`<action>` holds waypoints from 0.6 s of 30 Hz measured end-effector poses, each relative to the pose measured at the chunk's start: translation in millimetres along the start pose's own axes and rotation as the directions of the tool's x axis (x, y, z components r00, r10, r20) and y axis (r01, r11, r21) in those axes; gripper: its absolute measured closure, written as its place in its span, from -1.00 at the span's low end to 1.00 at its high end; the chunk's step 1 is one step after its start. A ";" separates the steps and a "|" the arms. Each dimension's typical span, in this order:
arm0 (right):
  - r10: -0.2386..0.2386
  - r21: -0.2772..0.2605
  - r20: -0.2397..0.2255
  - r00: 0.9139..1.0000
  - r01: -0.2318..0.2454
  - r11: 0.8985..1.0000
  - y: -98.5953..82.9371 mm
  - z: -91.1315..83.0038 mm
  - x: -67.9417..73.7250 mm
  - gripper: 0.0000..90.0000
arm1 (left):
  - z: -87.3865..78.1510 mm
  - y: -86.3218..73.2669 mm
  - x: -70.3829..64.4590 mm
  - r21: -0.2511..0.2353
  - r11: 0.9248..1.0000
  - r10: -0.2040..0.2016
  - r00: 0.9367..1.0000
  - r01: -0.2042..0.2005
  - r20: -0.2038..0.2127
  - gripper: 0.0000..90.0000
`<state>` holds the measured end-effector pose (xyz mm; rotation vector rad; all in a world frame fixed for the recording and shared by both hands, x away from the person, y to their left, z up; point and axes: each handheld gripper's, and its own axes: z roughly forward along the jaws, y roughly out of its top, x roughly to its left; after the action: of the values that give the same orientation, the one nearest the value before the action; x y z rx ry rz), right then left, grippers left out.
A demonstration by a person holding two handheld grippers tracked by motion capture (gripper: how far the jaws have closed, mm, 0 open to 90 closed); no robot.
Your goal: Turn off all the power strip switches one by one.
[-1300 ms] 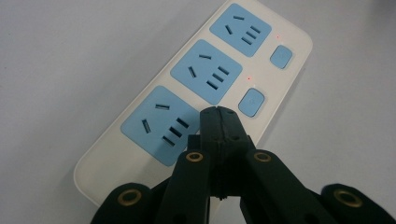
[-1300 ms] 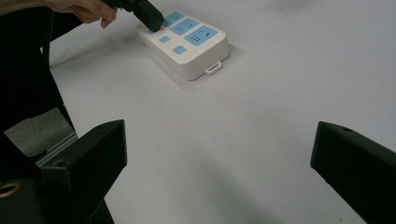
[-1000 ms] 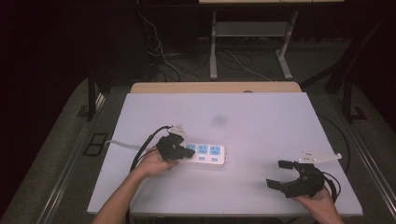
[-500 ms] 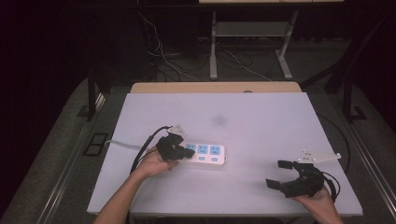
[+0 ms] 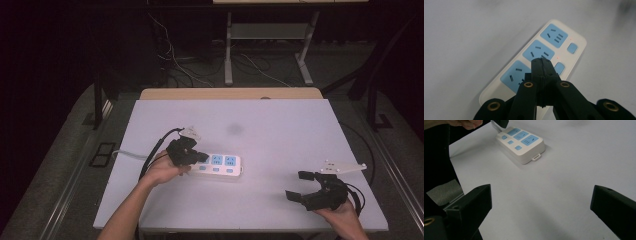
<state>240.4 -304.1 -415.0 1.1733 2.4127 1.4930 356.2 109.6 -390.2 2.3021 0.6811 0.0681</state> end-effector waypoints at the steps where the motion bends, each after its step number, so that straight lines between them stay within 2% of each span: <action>1: -0.002 -0.001 0.000 1.000 0.002 1.000 0.0 -0.1 -0.1 -0.92 | -1.5 2.1 -0.3 -0.004 1.000 0.002 1.000 -0.002 0.001 0.99; 7: -0.004 -0.001 -0.001 1.000 0.004 1.000 0.1 0.2 0.1 -0.92 | -6.0 13.0 -5.1 0.001 1.000 0.030 1.000 -0.030 0.000 0.99; 18: -0.007 0.001 -0.002 1.000 0.007 1.000 0.6 0.5 0.4 -0.92 | 3.0 26.4 -17.7 0.019 0.998 0.067 0.998 -0.068 0.019 0.99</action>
<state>240.7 -303.3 -414.6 1.1628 2.4162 1.4926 353.7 83.2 -372.4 2.3415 0.5969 0.0716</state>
